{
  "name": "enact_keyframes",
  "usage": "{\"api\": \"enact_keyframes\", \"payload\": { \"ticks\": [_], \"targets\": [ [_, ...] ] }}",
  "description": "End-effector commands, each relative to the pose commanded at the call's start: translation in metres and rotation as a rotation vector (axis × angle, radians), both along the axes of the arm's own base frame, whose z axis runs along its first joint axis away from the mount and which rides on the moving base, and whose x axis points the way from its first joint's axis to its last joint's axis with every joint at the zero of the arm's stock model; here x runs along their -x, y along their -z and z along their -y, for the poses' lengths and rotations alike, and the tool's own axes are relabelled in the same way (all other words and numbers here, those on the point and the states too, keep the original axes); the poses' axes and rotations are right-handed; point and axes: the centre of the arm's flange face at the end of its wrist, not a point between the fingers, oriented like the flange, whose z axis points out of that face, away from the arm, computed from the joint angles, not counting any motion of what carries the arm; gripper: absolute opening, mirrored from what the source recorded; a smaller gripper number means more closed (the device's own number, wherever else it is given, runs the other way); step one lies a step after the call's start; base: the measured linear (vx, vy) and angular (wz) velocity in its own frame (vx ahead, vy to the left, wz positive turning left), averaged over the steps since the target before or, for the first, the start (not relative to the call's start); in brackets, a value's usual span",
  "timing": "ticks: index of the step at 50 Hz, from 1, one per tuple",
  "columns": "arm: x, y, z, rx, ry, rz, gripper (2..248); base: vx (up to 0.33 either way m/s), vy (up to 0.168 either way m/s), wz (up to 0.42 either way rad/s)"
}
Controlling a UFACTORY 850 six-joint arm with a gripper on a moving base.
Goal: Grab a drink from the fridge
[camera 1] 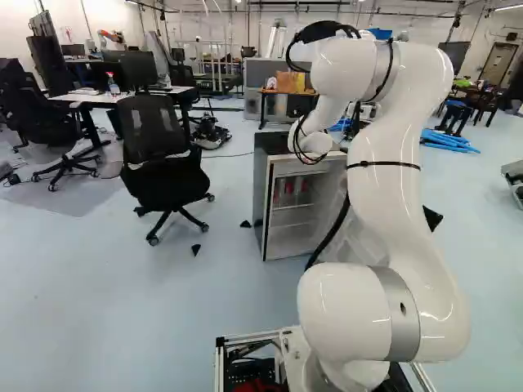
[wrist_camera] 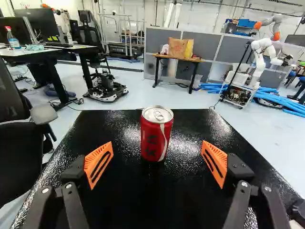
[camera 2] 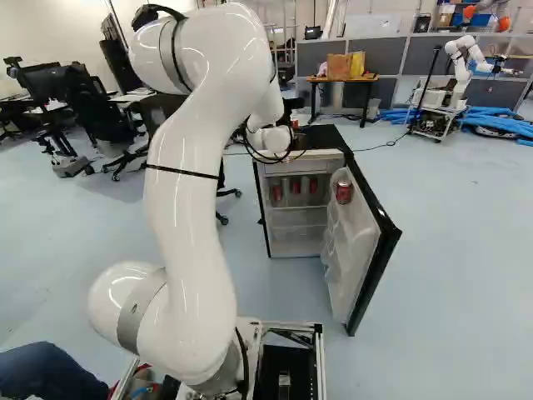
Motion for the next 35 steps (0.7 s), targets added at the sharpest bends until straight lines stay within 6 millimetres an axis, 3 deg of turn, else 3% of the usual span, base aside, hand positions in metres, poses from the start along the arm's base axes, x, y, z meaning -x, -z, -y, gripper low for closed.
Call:
{"api": "enact_keyframes", "payload": {
  "ticks": [35],
  "targets": [
    [0.071,-0.028,0.011,-0.015,0.056,-0.063,247,0.0,0.0,0.0]
  ]
}}
